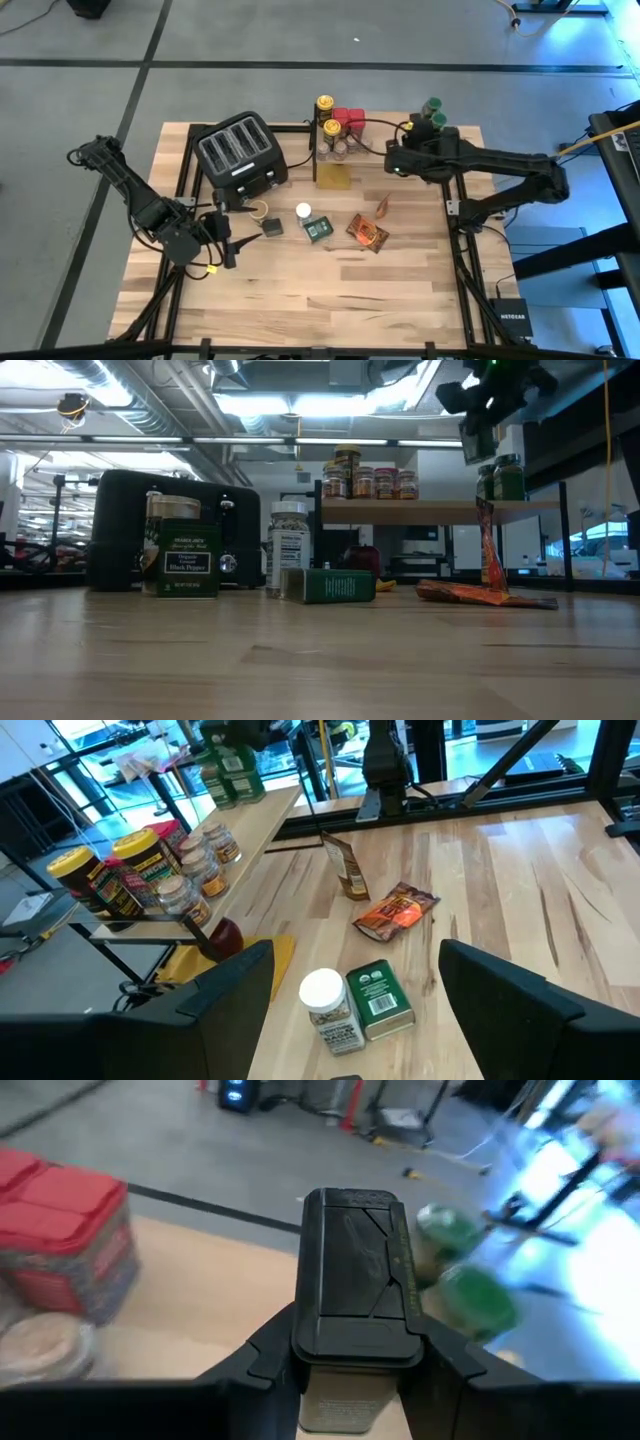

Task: Shelf spices
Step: Put the black seasoning can on the shelf

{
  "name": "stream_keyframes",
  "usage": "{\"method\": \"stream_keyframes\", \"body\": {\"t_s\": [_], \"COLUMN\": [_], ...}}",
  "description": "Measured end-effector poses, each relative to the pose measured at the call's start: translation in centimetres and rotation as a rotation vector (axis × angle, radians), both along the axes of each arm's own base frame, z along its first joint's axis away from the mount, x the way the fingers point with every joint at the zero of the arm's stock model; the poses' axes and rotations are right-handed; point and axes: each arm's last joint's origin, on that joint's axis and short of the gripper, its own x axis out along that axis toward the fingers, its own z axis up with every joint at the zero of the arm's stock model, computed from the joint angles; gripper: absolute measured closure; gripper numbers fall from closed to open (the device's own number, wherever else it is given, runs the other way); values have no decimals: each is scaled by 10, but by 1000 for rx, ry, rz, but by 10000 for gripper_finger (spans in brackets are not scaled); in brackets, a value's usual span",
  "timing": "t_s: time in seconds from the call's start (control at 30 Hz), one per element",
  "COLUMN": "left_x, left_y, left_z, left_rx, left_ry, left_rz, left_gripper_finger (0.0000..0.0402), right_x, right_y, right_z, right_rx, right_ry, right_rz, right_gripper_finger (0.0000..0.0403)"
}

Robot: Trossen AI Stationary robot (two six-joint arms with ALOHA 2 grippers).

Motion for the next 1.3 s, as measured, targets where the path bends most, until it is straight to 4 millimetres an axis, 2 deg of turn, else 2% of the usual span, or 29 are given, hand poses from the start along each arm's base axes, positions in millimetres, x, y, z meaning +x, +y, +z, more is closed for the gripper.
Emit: {"method": "stream_keyframes", "body": {"t_s": [0.13, 0.27, 0.53, 0.83, 1.3], "left_x": [0, 0, 1, 1, 1], "left_y": [0, 0, 1, 1, 1], "left_z": [0, 0, 0, 0, 0], "left_rx": [0, 3, 3, 3, -1], "left_ry": [0, 1, -2, -1, -2], "left_rz": [0, 0, 8, 8, 10], "left_gripper_finger": [123, 123, 123, 123, 123], "right_x": [-5, -12, -11, -15, -16], "right_y": [0, -11, -29, -39, -40], "right_z": [-21, -37, -62, -62, -61], "right_rx": [12, 26, 47, 26, -27], "right_ry": [-37, -67, -86, -80, -60], "right_rz": [32, -23, -53, -105, -131], "right_gripper_finger": [275, 275, 261, 254, 251]}}
